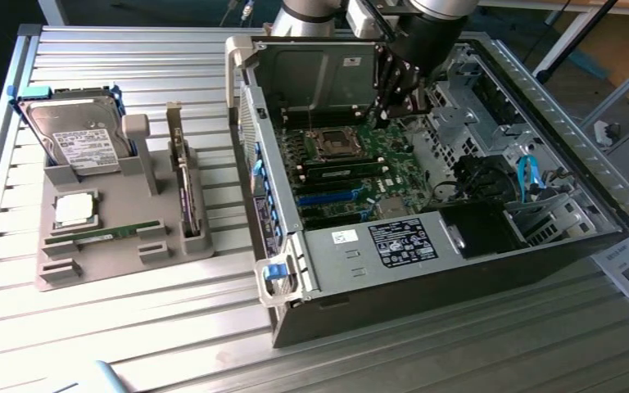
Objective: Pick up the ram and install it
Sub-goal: 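Press down the ram until it locks into place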
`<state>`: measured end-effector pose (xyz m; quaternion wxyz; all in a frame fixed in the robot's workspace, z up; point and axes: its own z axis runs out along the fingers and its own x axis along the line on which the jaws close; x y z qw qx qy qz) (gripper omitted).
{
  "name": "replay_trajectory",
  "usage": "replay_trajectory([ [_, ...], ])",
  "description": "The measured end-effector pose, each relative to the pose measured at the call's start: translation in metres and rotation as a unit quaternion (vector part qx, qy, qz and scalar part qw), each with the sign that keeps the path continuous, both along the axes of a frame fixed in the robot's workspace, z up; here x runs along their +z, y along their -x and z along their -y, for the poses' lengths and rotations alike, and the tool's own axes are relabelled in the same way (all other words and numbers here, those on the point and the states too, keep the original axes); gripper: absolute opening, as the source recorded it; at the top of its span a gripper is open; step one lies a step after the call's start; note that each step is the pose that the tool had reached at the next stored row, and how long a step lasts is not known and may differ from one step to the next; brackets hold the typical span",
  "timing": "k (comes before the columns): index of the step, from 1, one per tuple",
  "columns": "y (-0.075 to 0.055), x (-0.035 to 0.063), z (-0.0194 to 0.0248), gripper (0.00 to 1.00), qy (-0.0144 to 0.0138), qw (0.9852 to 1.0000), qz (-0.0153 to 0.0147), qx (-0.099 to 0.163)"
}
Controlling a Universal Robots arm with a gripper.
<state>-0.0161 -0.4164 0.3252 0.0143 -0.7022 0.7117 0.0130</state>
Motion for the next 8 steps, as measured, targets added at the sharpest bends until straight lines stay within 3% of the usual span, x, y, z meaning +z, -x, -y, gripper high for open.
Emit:
replay_trajectory([
  [8, -0.0020, 0.0000, 0.0000, 0.10, 0.0000, 1.0000, -0.0001, 0.000],
])
